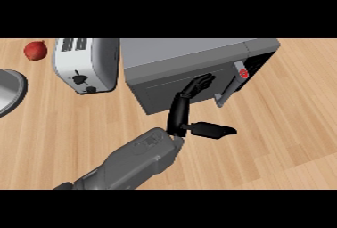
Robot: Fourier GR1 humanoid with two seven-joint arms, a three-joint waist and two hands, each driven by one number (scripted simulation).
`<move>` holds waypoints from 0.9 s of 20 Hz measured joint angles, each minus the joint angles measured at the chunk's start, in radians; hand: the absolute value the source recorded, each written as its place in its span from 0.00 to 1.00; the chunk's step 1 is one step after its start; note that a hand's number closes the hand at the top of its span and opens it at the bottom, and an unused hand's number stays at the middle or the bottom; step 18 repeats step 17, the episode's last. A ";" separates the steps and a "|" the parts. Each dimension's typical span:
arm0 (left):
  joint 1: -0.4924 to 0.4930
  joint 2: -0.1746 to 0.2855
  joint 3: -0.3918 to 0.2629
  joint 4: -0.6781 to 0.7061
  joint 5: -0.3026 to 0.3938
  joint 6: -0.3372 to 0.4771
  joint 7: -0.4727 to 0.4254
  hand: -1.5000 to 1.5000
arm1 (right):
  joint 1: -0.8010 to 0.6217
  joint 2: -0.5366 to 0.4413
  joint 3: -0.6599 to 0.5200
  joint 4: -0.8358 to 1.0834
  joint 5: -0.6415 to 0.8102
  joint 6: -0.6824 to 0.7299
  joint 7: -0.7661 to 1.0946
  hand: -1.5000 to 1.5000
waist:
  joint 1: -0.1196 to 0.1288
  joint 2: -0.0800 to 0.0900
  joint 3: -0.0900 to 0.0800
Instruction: Pick up the milk, place it into the microwave and close the microwave
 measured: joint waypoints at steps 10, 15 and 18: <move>-0.011 0.000 -0.012 0.018 0.045 -0.012 -0.046 0.00 | -0.038 0.049 0.046 0.115 -0.218 0.067 0.061 0.00 | -0.002 0.003 0.001; -0.009 0.000 -0.012 0.024 0.067 -0.017 -0.074 0.00 | -0.067 0.030 0.035 0.164 -0.284 0.098 0.079 0.00 | -0.008 0.001 0.000; -0.009 0.000 -0.012 0.027 0.075 -0.019 -0.086 0.00 | -0.078 0.022 0.030 0.184 -0.304 0.109 0.085 0.00 | -0.010 0.002 0.000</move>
